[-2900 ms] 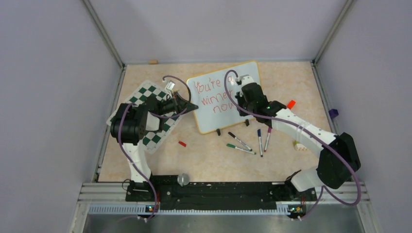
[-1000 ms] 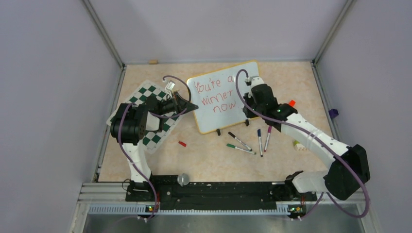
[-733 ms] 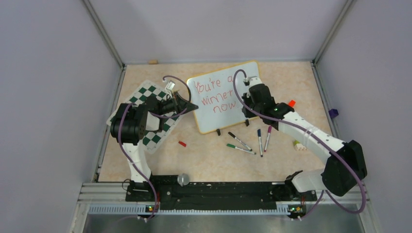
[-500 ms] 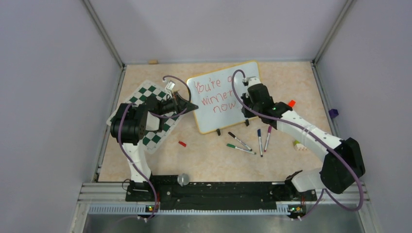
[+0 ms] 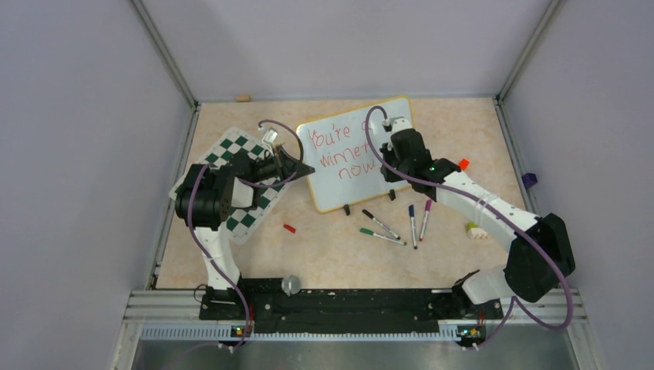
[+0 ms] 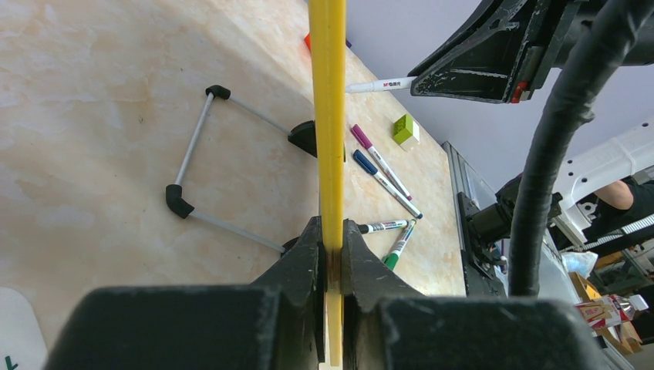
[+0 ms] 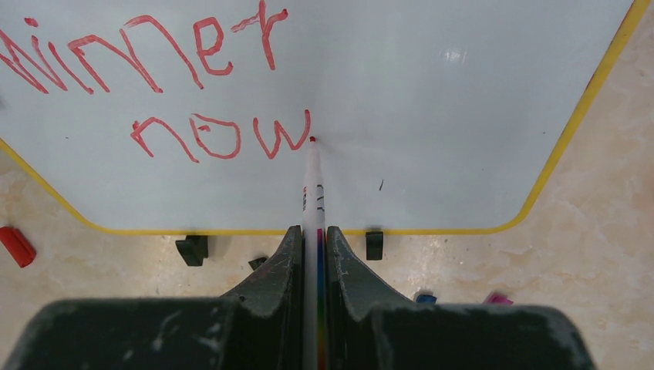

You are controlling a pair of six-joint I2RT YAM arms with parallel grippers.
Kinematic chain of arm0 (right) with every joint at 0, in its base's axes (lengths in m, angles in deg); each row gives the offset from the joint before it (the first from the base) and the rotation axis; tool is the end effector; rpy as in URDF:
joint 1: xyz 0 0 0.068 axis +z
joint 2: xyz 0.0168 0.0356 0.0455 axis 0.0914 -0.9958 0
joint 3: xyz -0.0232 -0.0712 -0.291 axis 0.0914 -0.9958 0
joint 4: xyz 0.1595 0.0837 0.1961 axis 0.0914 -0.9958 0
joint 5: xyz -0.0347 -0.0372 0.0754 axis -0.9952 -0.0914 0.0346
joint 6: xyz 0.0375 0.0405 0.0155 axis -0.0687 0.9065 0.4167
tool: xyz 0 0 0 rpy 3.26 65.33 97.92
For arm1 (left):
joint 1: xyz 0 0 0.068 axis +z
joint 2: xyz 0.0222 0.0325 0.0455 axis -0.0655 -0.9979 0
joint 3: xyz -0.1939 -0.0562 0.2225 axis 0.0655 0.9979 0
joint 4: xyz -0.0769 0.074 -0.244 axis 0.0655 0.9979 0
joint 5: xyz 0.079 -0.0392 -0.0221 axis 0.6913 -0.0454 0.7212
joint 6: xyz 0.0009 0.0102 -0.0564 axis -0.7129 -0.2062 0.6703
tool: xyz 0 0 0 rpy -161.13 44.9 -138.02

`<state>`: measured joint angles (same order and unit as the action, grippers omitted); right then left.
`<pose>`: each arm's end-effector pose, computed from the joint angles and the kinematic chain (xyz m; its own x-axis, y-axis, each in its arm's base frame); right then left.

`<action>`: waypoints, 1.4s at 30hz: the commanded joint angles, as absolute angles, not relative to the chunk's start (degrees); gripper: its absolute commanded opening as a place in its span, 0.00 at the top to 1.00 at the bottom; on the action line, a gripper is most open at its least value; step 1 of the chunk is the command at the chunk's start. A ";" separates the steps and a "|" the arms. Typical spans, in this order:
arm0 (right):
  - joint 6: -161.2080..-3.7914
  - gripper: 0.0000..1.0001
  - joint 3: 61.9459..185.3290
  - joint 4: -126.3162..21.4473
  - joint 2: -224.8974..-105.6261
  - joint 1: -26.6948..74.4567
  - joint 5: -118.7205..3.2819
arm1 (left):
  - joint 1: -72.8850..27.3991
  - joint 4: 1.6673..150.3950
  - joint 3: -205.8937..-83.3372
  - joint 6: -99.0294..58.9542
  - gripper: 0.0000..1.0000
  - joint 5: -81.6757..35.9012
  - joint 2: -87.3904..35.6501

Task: Write a sentence on the whiteboard
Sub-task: Write a sentence on the whiteboard, then pick up the pen cap from the center of the board.

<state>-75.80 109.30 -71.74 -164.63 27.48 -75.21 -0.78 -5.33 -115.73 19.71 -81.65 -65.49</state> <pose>0.2696 0.1650 0.3048 -0.6137 -0.1207 -0.7802 -0.2853 0.9554 0.0767 0.3630 -0.0663 0.1779 -0.5992 -0.2582 -0.7578 0.7389 0.1861 -0.6476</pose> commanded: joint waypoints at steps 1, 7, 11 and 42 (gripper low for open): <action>-76.06 1.00 111.54 -70.10 -164.74 26.70 -75.86 | -0.46 -8.36 -117.00 16.64 1.00 -82.06 -63.68; -75.77 1.00 111.55 -70.12 -165.30 26.57 -75.34 | -0.46 -8.10 -117.43 16.85 1.00 -82.21 -63.93; -75.33 1.00 111.77 -70.34 -165.34 26.61 -76.14 | -0.46 -8.00 -117.37 16.75 1.00 -82.26 -63.95; -75.84 1.00 111.35 -73.68 -156.08 25.56 -76.28 | -0.11 -14.68 -118.12 21.48 0.29 -85.28 -65.03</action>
